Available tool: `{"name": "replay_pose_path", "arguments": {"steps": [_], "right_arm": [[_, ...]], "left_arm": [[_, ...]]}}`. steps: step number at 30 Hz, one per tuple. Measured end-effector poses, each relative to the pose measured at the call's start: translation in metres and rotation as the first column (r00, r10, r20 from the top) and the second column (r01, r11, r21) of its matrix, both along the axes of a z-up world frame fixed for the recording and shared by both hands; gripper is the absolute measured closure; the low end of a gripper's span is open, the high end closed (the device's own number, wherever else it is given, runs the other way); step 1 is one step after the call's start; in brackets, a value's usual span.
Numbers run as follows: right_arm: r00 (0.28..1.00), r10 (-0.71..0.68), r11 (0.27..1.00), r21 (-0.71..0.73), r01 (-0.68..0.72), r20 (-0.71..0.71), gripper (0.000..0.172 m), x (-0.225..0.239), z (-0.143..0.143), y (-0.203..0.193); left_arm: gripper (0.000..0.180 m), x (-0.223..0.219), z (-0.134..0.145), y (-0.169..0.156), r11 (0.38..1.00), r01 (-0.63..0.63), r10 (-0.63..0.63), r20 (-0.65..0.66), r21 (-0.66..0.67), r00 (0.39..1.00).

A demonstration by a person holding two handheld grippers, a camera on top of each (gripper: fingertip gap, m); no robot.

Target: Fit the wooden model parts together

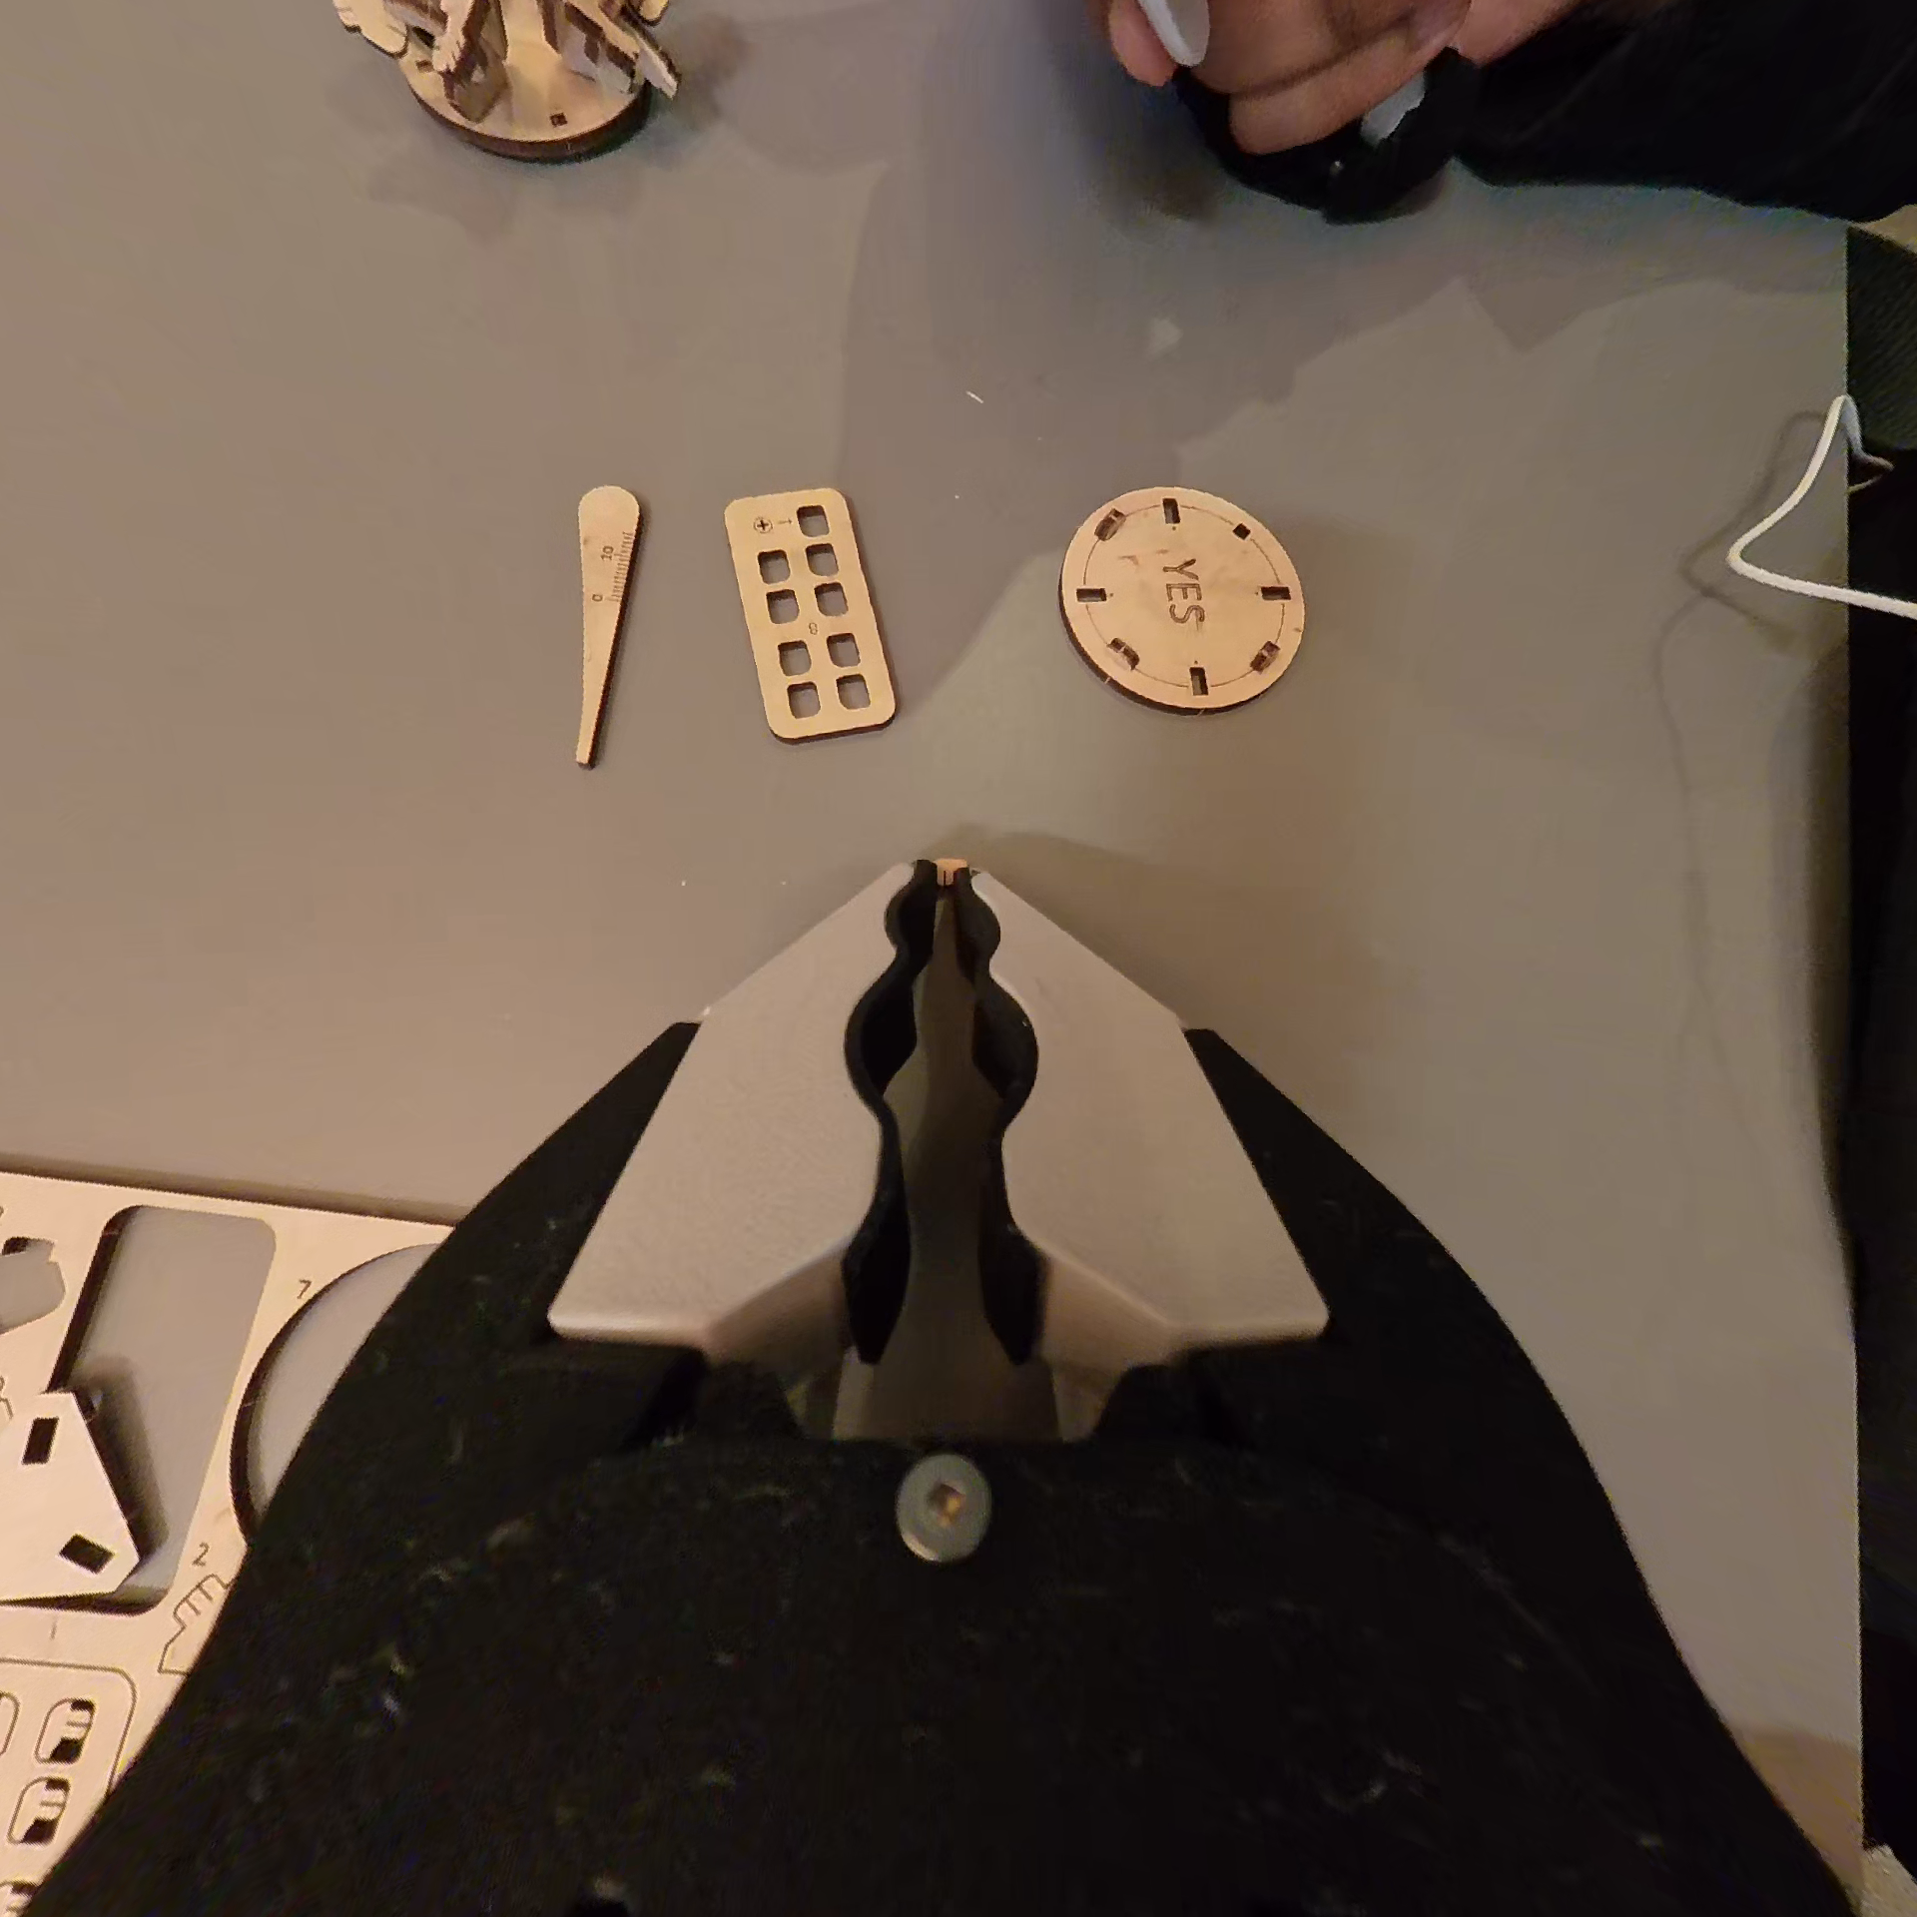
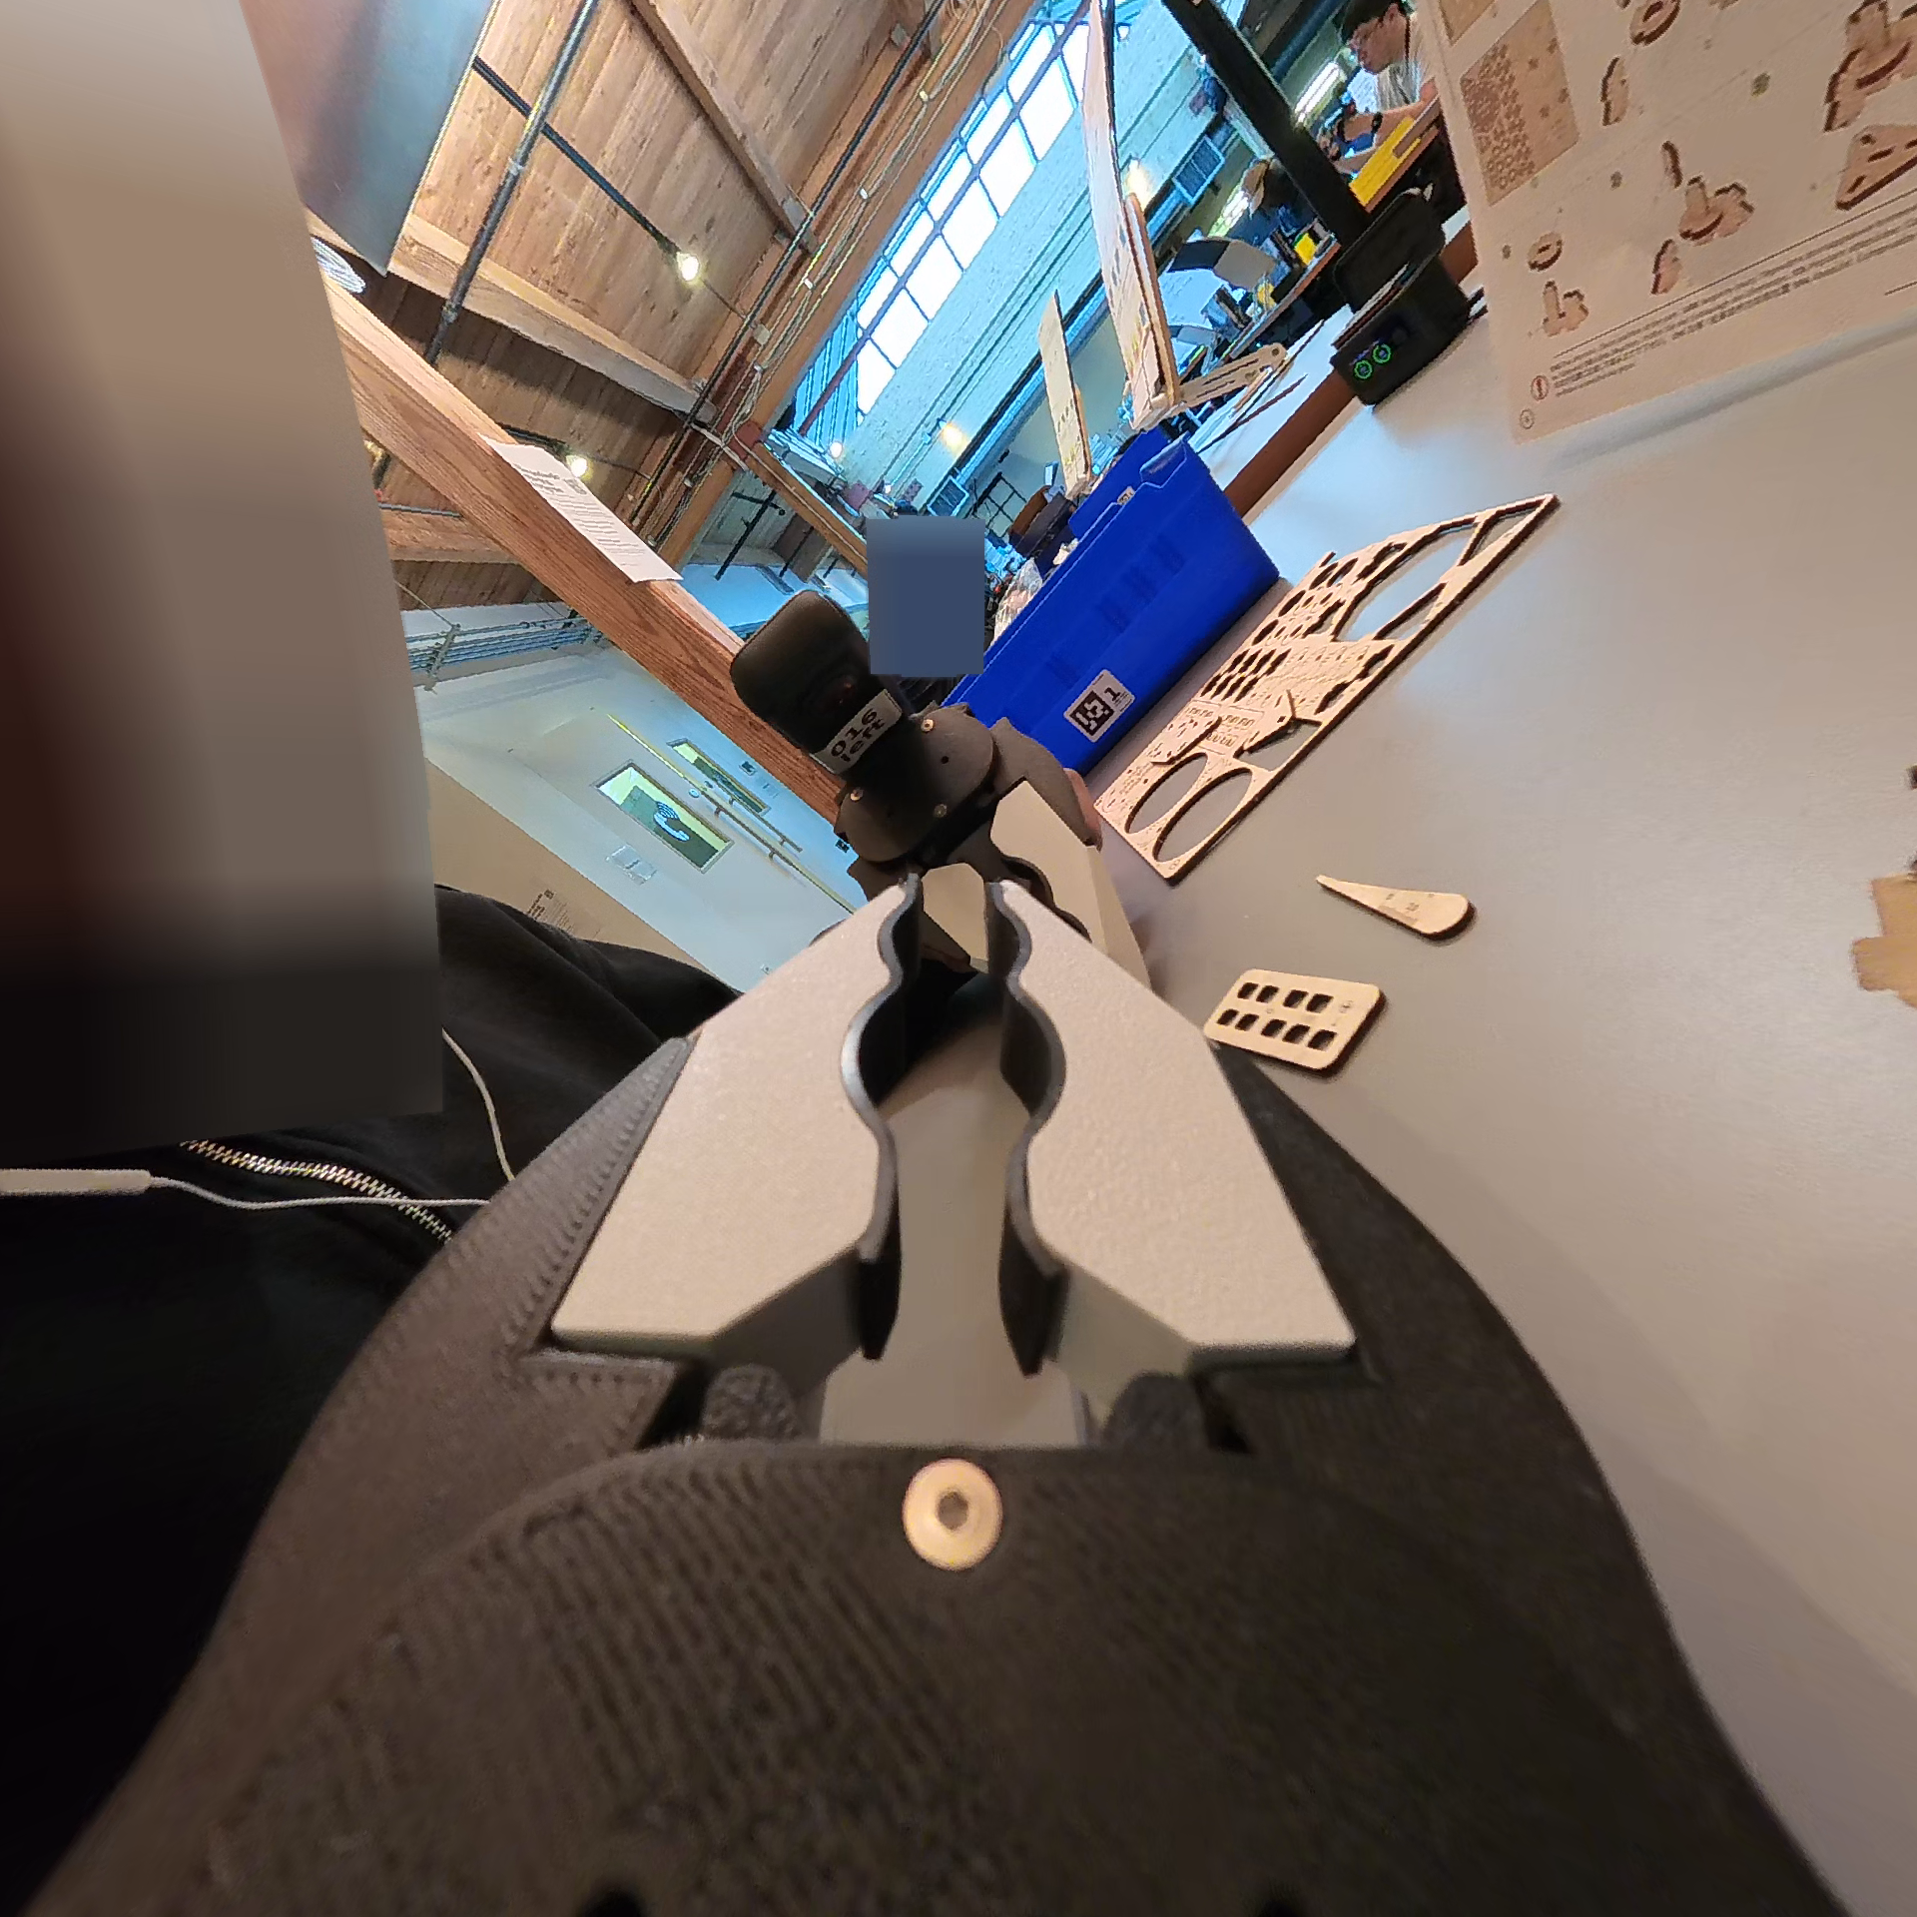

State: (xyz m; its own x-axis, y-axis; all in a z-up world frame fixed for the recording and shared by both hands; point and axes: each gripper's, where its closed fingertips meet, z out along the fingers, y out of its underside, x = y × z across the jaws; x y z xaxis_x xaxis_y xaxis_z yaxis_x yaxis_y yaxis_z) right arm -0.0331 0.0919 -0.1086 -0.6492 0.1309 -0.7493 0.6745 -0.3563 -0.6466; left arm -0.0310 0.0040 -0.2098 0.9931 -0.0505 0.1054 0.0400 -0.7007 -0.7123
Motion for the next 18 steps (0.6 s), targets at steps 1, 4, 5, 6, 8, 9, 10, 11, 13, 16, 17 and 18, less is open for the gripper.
{"name": "replay_pose_path", "arguments": {"steps": [1,4,5,6,8,9,10,11,13,16,17,18], "right_arm": [[1.0,0.0,1.0,0.002,0.0,-0.001,0.162,0.0,0.0,0.0],[1.0,0.004,1.0,0.013,-0.004,-0.003,0.162,0.001,-0.001,-0.002],[1.0,0.005,1.0,0.023,-0.005,-0.005,0.162,0.001,-0.002,-0.003],[1.0,0.007,0.999,0.038,-0.007,-0.01,0.162,0.002,-0.003,-0.005],[1.0,0.009,0.996,0.084,-0.007,-0.027,0.162,0.004,-0.006,-0.01],[0.999,0.012,0.994,0.11,-0.007,-0.043,0.162,0.005,-0.008,-0.012],[0.997,0.021,0.991,0.134,-0.012,-0.069,0.162,0.008,-0.008,-0.016],[0.995,0.029,0.987,0.163,-0.013,-0.094,0.162,0.01,-0.008,-0.019],[0.992,0.044,0.975,0.223,-0.016,-0.12,0.162,0.014,-0.012,-0.026],[0.994,0.044,0.964,0.264,-0.017,-0.099,0.155,0.015,-0.018,-0.034],[0.995,0.045,0.967,0.255,-0.021,-0.088,0.152,0.016,-0.018,-0.036],[0.996,0.043,0.969,0.247,-0.024,-0.073,0.15,0.016,-0.019,-0.037]], "left_arm": [[0.18,0.0,0.0,0.0,1.0,-0.002,0.002,-0.001,0.002,1.0],[0.18,-0.001,0.001,0.001,1.0,-0.007,0.007,-0.022,0.009,1.0],[0.18,-0.001,0.003,0.002,1.0,-0.008,0.009,-0.034,0.024,0.999],[0.18,-0.001,0.007,0.004,0.999,-0.008,0.01,-0.045,0.049,0.999],[0.18,0.001,0.018,0.01,0.993,-0.008,0.015,-0.062,0.117,0.998],[0.18,0.004,0.023,0.013,0.989,-0.004,0.014,-0.066,0.15,0.998],[0.18,0.007,0.028,0.016,0.984,0.002,0.011,-0.073,0.177,0.997],[0.18,0.008,0.032,0.02,0.98,0.006,0.013,-0.092,0.199,0.996],[0.18,0.011,0.041,0.026,0.97,0.016,0.024,-0.158,0.243,0.987],[0.18,0.019,0.056,0.035,0.947,0.045,0.035,-0.24,0.318,0.97],[0.18,0.023,0.059,0.039,0.943,0.054,0.032,-0.253,0.329,0.967],[0.18,0.025,0.061,0.041,0.94,0.06,0.033,-0.266,0.335,0.963]]}}
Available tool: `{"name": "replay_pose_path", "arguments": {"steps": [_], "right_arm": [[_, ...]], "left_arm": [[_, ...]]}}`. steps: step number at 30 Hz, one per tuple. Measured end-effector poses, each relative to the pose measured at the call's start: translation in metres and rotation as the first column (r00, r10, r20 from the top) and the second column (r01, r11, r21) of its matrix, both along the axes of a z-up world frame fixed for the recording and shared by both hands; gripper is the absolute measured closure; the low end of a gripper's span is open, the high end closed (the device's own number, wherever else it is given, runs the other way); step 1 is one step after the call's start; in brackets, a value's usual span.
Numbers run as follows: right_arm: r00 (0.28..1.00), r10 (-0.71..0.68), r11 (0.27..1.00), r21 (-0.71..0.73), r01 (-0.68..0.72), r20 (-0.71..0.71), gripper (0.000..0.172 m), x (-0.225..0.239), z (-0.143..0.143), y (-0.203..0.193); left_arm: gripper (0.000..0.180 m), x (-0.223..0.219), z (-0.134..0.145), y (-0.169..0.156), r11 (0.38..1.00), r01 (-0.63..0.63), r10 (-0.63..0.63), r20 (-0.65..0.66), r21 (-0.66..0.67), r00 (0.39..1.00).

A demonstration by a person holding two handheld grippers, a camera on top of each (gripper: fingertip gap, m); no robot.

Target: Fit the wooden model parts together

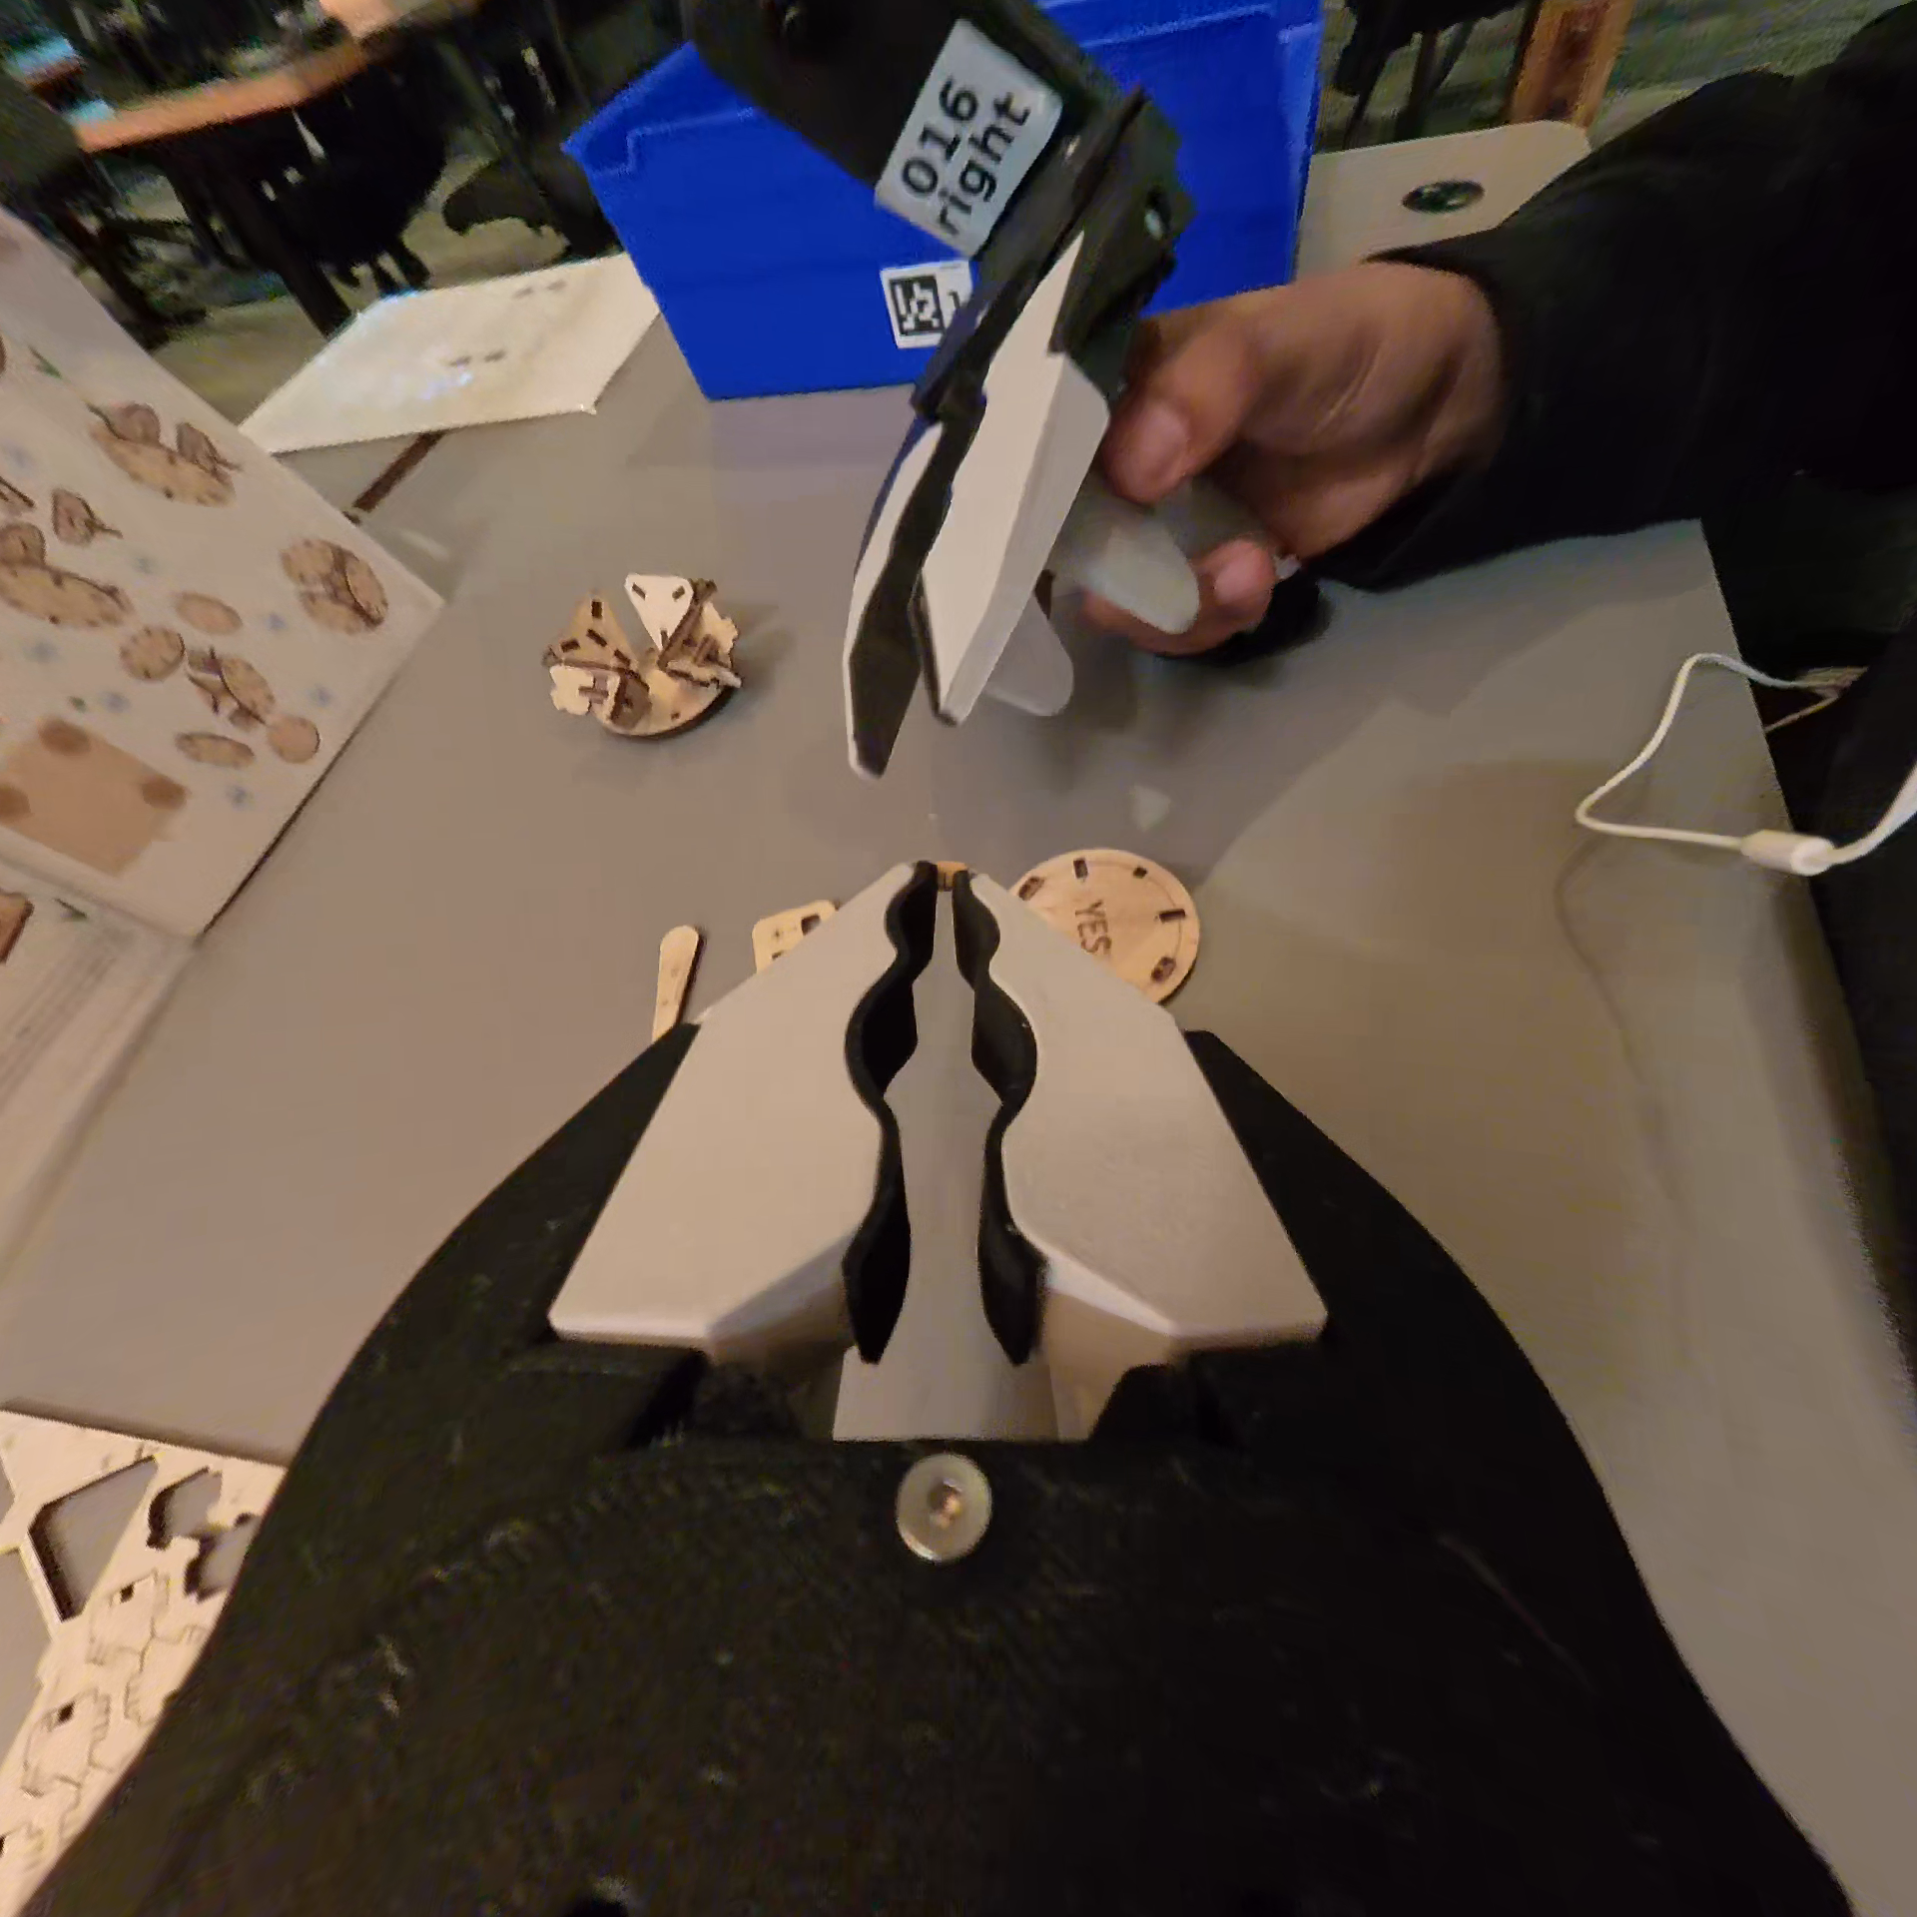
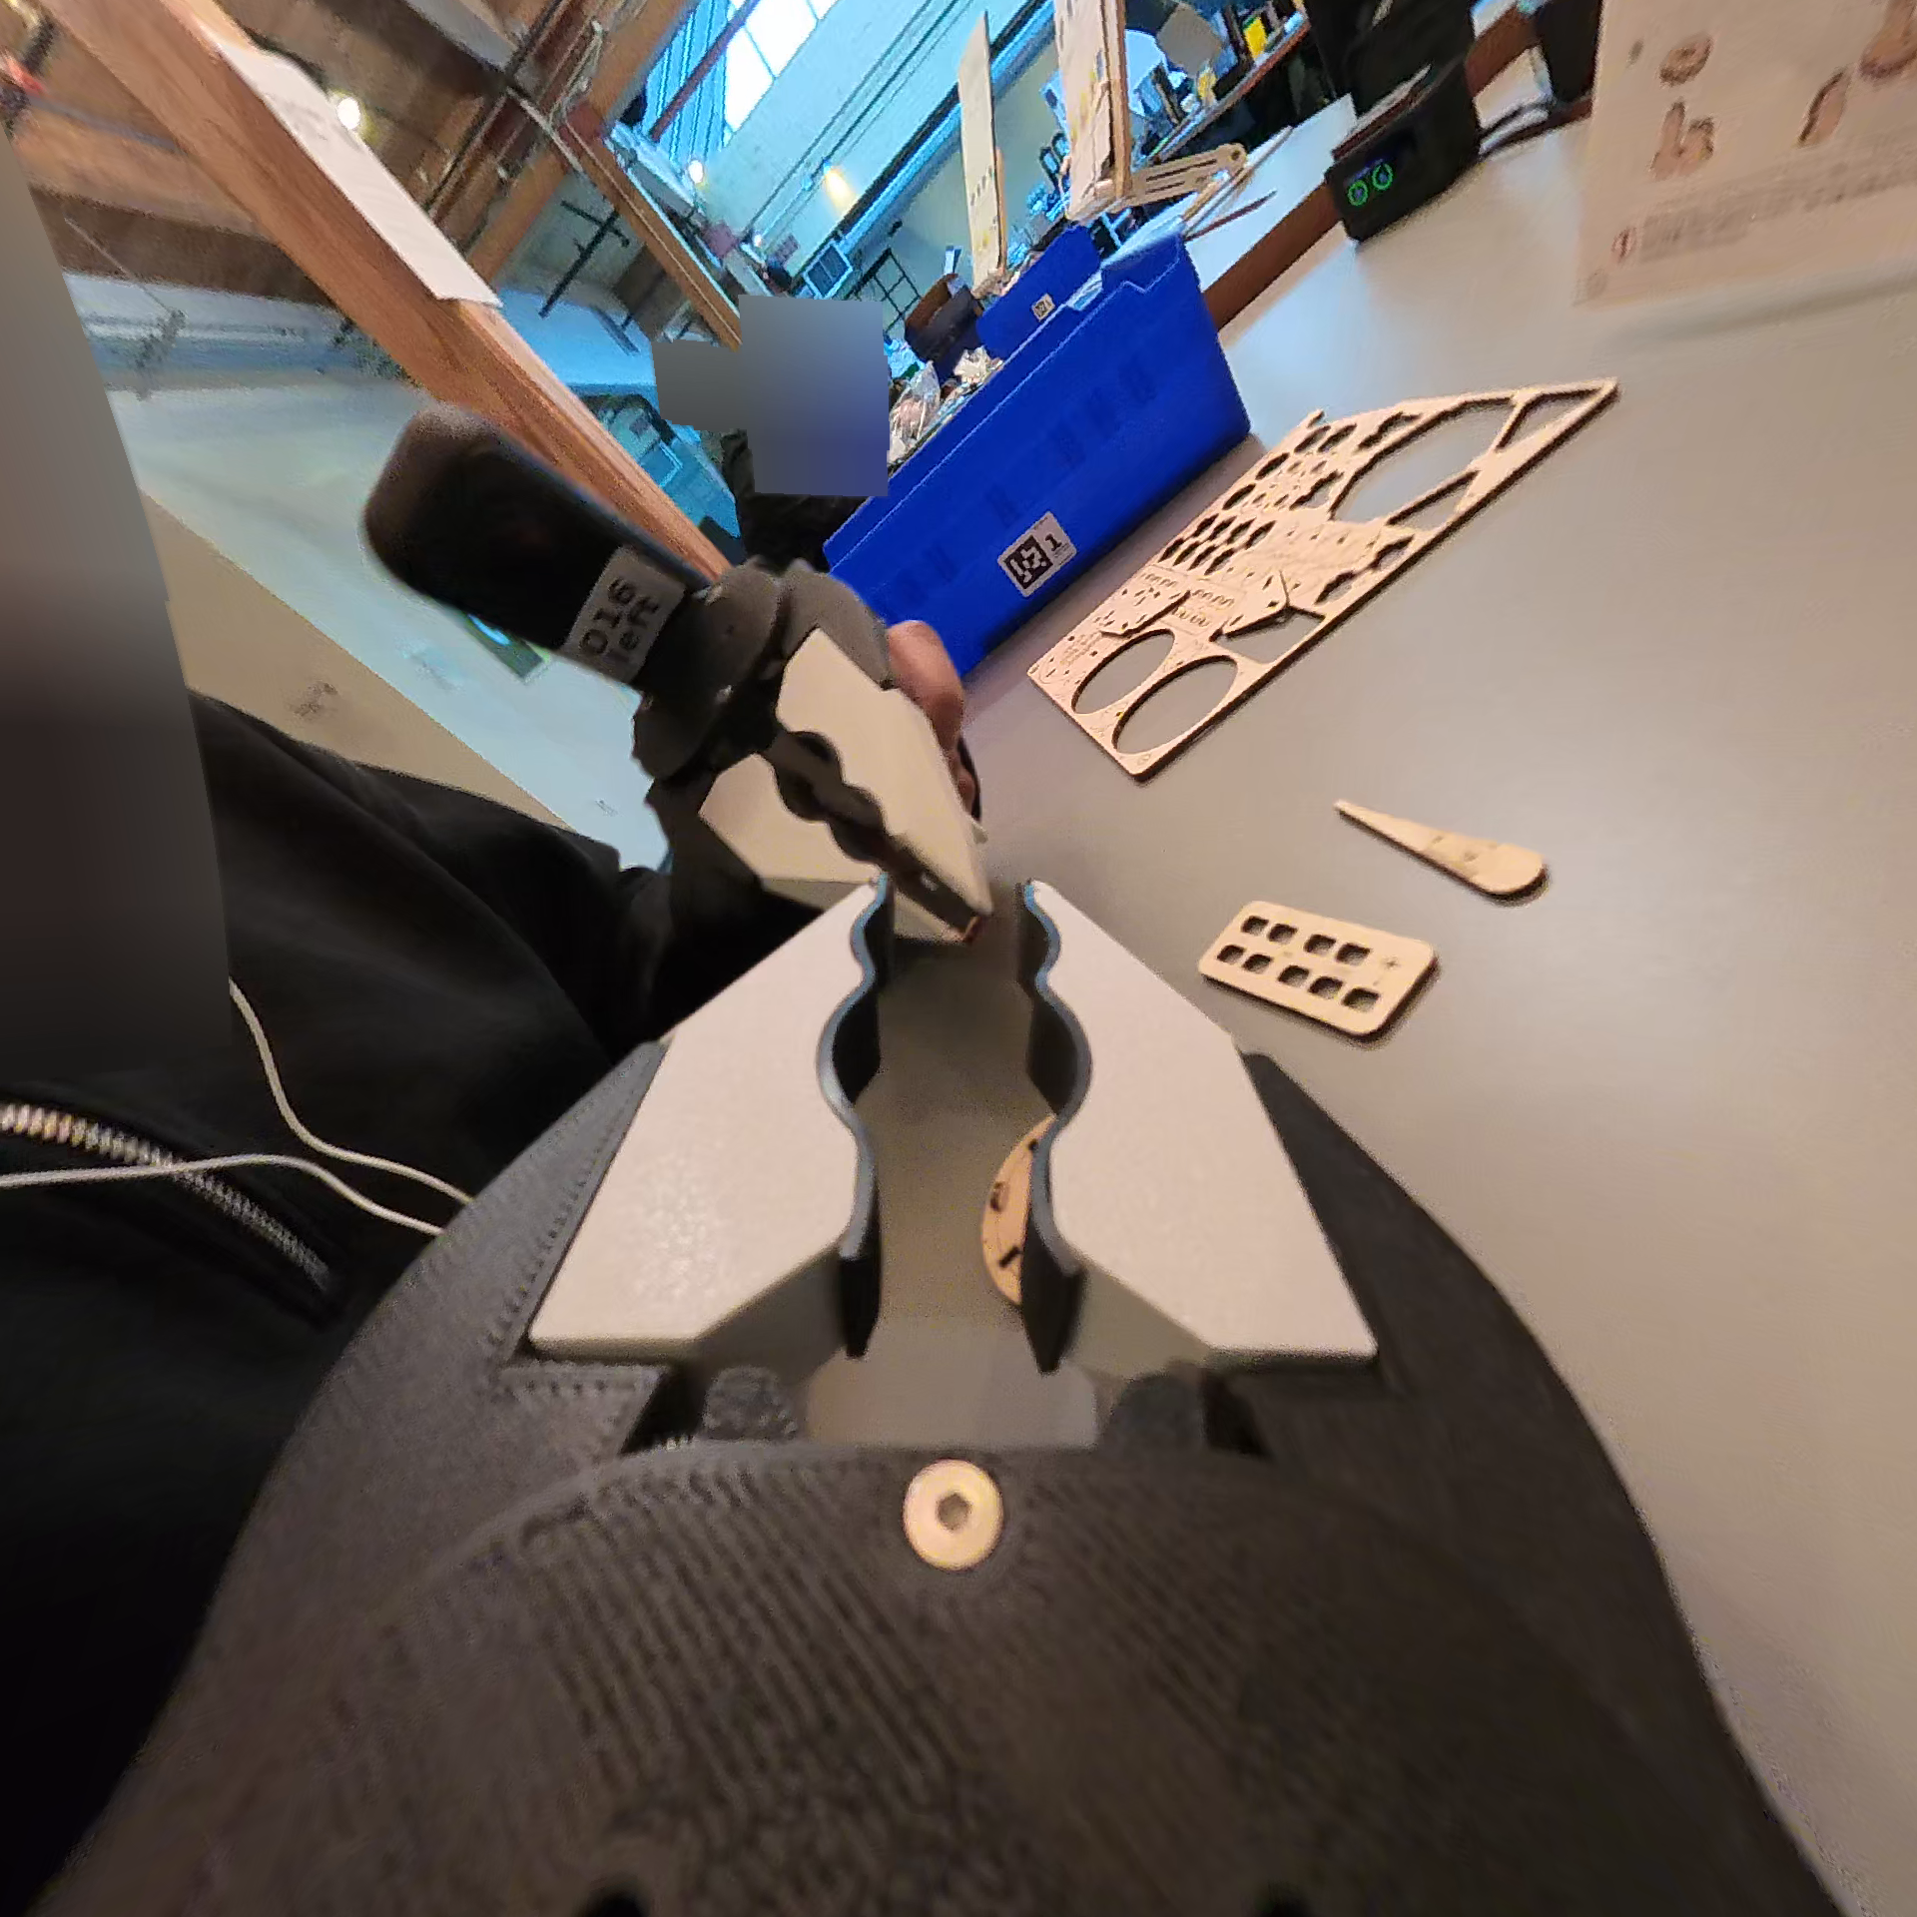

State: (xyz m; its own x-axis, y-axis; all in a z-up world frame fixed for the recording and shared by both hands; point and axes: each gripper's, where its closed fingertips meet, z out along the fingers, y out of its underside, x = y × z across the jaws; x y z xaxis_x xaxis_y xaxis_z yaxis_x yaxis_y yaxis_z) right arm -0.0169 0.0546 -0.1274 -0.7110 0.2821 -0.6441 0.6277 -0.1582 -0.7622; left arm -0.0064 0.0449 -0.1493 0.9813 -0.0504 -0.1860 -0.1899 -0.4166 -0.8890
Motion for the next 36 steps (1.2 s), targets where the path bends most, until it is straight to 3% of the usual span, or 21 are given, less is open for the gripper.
{"name": "replay_pose_path", "arguments": {"steps": [7,13,28,36], "right_arm": [[0.998,0.047,0.999,0.004,-0.047,0.046,0.155,0.008,-0.005,-0.008],[0.995,0.075,0.996,-0.042,-0.072,0.063,0.17,0.011,-0.002,-0.01],[0.993,0.083,0.996,-0.04,-0.08,0.08,0.172,0.011,-0.003,-0.01],[0.983,0.116,0.986,-0.134,-0.098,0.14,0.172,0.012,0.002,-0.01]], "left_arm": [[0.18,0.004,0.015,0.006,0.997,-0.013,0.018,-0.078,0.07,0.997],[0.18,0.009,0.014,0.008,0.998,0.0,0.007,-0.104,0.065,0.995],[0.18,0.009,0.015,0.009,0.997,-0.006,0.013,-0.095,0.077,0.995],[0.18,0.01,0.019,0.007,0.994,0.009,-0.004,-0.049,0.106,0.999]]}}
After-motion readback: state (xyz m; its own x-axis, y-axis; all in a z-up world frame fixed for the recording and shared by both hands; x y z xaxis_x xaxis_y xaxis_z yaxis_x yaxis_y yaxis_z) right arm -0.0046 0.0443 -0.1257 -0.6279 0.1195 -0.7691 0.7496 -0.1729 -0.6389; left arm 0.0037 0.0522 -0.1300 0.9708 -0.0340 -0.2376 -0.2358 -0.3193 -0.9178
